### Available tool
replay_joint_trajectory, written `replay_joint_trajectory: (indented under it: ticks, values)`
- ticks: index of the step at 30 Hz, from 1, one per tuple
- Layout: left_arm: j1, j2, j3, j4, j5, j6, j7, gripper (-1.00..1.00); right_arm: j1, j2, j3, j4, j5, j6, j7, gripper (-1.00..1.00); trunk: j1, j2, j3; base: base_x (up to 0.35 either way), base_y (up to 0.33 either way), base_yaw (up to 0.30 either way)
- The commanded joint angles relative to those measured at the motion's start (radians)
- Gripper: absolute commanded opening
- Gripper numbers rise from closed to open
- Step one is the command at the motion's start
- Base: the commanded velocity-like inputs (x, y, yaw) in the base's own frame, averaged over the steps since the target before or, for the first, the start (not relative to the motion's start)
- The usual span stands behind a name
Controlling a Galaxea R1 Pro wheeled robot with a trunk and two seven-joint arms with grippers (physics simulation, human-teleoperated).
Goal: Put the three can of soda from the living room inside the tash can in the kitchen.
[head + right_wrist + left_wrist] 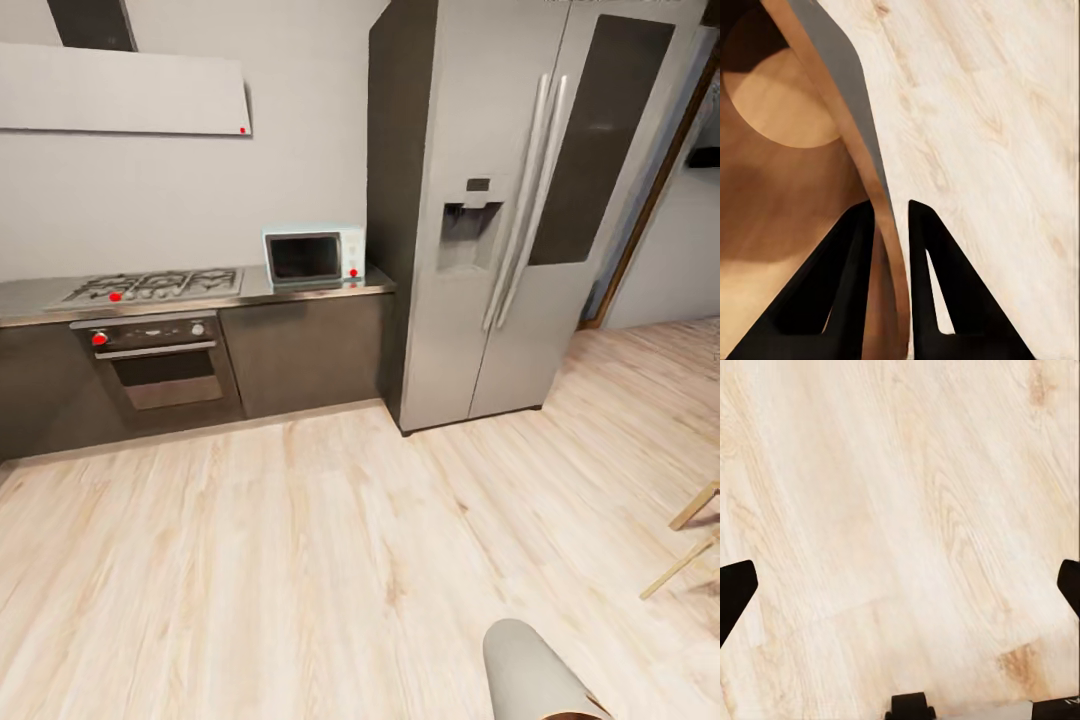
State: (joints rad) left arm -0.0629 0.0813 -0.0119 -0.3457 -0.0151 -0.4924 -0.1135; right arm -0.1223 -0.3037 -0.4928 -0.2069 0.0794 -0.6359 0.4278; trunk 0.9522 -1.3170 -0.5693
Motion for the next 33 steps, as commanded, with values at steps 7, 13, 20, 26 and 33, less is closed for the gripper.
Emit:
replay_joint_trajectory:
  ticks: [7, 13, 20, 26, 33]
  values:
    - [0.0, 0.0, 0.0, 0.0, 0.0, 0.0, 0.0, 1.0, 0.0, 0.0, -0.007, -0.002, -0.005, 0.0, 0.005, -1.0, 0.0, 0.0, 0.0, 0.015, -0.282, -0.251]
    - [0.0, 0.0, 0.0, 0.001, 0.0, 0.0, 0.0, 1.0, 0.0, 0.0, -0.007, -0.002, -0.004, -0.001, 0.005, -1.0, 0.0, 0.0, 0.0, 0.002, -0.282, -0.251]
    - [0.0, 0.0, 0.0, 0.001, 0.0, 0.0, 0.0, 1.0, 0.0, 0.001, -0.007, -0.001, -0.004, 0.0, 0.004, -1.0, 0.0, 0.0, 0.0, 0.0, -0.282, -0.251]
    - [0.0, 0.0, 0.0, 0.001, 0.0, 0.0, 0.0, 1.0, 0.0, 0.001, -0.007, -0.001, -0.005, 0.0, 0.003, -1.0, 0.0, 0.0, 0.0, 0.0, -0.282, -0.251]
    - [0.0, -0.001, 0.0, 0.031, 0.001, -0.001, 0.0, 1.0, 0.0, 0.001, -0.007, 0.0, -0.005, 0.0, 0.003, -1.0, 0.0, 0.0, 0.0, 0.0, -0.282, -0.252]
